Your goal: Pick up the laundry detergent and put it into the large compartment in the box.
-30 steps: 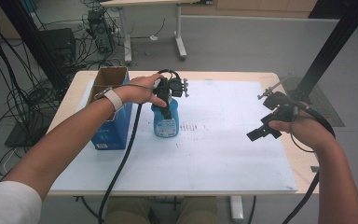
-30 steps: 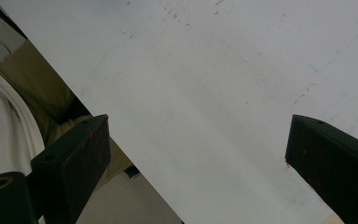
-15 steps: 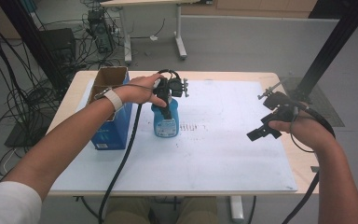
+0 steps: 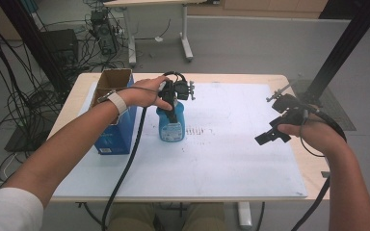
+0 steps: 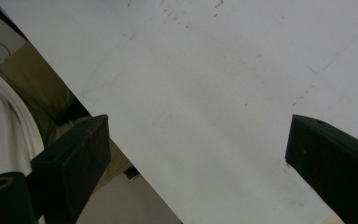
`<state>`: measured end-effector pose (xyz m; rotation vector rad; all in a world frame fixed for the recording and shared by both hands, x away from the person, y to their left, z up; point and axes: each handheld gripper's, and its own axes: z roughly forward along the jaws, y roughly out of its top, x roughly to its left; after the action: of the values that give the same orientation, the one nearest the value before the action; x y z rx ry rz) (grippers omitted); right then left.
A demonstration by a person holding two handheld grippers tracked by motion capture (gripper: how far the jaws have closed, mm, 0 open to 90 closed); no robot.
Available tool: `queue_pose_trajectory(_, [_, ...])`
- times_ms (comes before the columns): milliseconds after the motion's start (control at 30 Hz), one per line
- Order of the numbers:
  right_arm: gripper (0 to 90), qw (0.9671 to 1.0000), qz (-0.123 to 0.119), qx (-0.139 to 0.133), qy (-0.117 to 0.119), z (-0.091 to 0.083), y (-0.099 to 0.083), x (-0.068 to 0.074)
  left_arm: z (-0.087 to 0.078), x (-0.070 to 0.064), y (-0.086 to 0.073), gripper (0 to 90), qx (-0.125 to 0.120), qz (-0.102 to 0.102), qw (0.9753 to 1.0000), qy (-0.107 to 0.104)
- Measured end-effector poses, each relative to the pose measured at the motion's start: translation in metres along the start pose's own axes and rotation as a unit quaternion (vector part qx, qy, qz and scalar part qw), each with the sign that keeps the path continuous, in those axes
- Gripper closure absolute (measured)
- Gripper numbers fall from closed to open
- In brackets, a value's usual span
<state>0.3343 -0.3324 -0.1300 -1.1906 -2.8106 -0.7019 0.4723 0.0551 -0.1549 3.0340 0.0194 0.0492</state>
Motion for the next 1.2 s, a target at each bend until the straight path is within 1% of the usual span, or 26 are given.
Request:
queue_pose_trajectory(567, [6.8,1.0000,0.002,0.002,0.000,0.0005,0.0005,-0.0005,-0.0002,0.0002,0.0003,38.7,0.001,0.000,1.0000,-0.001])
queue_pose_trajectory(867, [6.8,1.0000,-0.001,0.001,0.001,0.0009,0.0012,-0.0006,-0.0001,0.0005,0.0000,38.7,0.000,0.001,1.0000,-0.001])
queue_pose_trajectory(1200, [6.8,1.0000,0.000,-0.001,0.001,0.0000,-0.0012,-0.0012,-0.0003,0.0001,0.0016,38.7,0.003,-0.003,1.0000,-0.001])
